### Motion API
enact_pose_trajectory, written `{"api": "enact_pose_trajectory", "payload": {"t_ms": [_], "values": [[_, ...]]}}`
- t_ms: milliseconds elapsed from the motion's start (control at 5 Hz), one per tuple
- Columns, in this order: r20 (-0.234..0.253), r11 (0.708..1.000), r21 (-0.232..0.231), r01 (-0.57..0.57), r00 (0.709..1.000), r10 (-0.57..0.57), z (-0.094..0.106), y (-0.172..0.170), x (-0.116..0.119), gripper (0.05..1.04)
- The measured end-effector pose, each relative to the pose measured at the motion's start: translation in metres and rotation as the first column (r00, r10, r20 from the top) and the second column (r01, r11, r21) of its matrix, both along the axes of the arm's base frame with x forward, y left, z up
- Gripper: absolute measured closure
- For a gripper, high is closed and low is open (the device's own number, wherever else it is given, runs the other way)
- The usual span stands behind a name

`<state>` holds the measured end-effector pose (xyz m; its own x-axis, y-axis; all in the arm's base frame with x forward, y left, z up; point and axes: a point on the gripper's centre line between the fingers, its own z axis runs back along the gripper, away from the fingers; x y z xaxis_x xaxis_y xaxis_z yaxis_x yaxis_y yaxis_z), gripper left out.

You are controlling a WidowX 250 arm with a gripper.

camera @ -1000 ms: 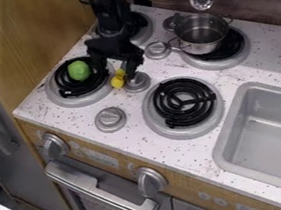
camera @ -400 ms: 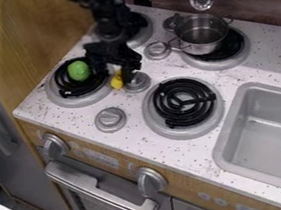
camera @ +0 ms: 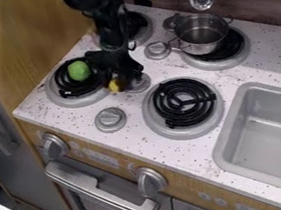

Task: Move the yellow object to the lower bottom of the sink

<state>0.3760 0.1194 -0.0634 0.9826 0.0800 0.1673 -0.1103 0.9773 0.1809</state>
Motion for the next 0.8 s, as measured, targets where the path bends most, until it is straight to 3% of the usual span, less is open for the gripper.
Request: {"api": "enact_pose_trajectory", "payload": {"t_ms": [200,400,600,800], "values": [[0.010,0.999,0.005,0.034,0.999,-0.034,0.001,-0.013,-0.004,0.682],[0.150,0.996,-0.017,0.090,0.985,-0.087,0.045,-0.046,0.014,0.683],[0.248,0.985,-0.022,0.169,0.956,-0.158,0.088,-0.086,0.014,0.683],[0.223,0.980,-0.045,0.192,0.959,-0.177,0.069,-0.105,-0.014,0.683]]}}
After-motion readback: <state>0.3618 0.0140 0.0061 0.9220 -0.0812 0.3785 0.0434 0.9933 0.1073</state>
